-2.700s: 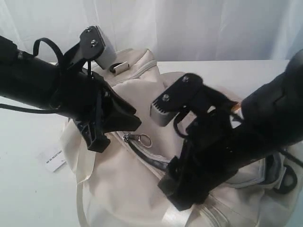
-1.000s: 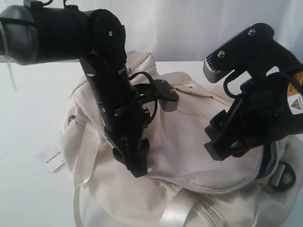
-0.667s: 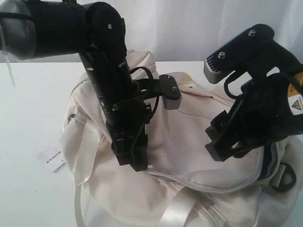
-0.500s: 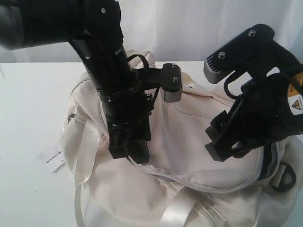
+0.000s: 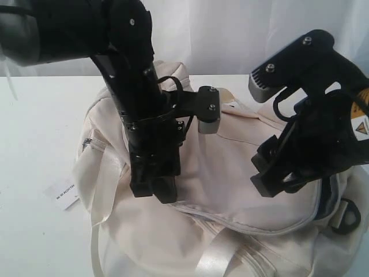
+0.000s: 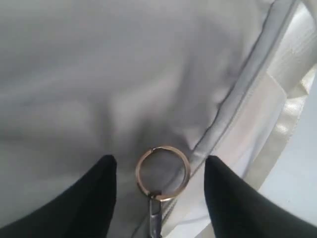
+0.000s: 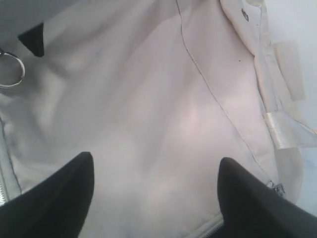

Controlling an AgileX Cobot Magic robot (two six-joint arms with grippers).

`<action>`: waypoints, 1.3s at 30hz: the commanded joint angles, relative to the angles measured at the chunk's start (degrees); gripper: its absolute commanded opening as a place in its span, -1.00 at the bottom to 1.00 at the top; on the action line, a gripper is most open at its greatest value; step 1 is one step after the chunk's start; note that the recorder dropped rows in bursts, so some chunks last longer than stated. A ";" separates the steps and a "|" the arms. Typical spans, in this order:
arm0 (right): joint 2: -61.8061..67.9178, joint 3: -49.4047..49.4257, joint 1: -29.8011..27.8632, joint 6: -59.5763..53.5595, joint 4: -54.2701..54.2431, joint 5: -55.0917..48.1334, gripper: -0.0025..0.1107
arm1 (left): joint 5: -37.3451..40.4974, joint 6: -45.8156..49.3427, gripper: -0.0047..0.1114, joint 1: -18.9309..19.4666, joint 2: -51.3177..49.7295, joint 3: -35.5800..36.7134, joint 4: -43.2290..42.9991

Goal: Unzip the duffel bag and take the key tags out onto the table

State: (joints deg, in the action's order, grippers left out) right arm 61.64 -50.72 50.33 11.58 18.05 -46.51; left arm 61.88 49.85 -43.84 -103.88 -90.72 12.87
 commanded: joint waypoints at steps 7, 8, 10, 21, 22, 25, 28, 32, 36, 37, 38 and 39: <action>-0.52 0.15 -0.15 0.54 0.85 -0.48 0.20 | 1.82 -0.29 0.19 -0.24 -2.13 -0.03 0.16; -0.52 0.15 -0.15 0.54 0.85 -0.55 0.20 | 2.20 -0.29 0.19 -0.24 -2.40 -0.03 0.16; -0.52 0.15 -0.15 0.54 0.85 -0.55 0.20 | 3.42 -0.56 0.19 -0.24 -3.01 -0.03 0.16; -0.52 0.15 -0.15 0.54 0.98 -0.53 0.20 | 8.00 -1.62 -0.15 -0.24 -4.52 -0.03 0.02; -0.52 0.15 -0.15 0.54 0.98 -0.53 0.20 | 8.08 -1.62 -0.19 -0.24 -4.52 -0.03 0.02; -0.52 0.15 -0.15 0.54 0.98 -0.53 0.20 | 8.08 -1.62 -0.34 -0.24 -4.52 -0.03 0.29; -0.52 0.15 -0.15 0.54 0.98 -0.53 0.20 | 8.08 -1.62 -0.51 -0.24 -4.52 -0.03 0.42; -0.52 0.15 -0.15 0.66 1.50 -0.53 0.20 | 8.08 -1.62 -0.75 -0.24 -4.52 -0.03 0.53; -0.42 0.15 -0.15 0.66 1.48 -0.26 0.20 | 8.08 -1.62 -0.92 -0.24 -2.95 -0.31 0.66; -0.31 0.15 -0.15 0.66 1.48 -0.26 0.20 | 8.08 -1.62 -0.92 -0.24 -2.40 -0.80 0.66; -0.34 0.15 -0.15 0.66 1.48 -0.26 0.20 | 8.08 -1.62 -0.92 -0.24 -1.89 -1.27 0.71; -0.34 0.15 -0.15 0.66 1.48 -0.26 0.20 | 8.08 -1.62 -0.92 -0.24 -1.41 -1.91 0.85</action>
State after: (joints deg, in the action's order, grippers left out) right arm 61.64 -50.72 50.33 11.76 18.91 -46.95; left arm 64.50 48.76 -43.84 -107.34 -91.19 12.43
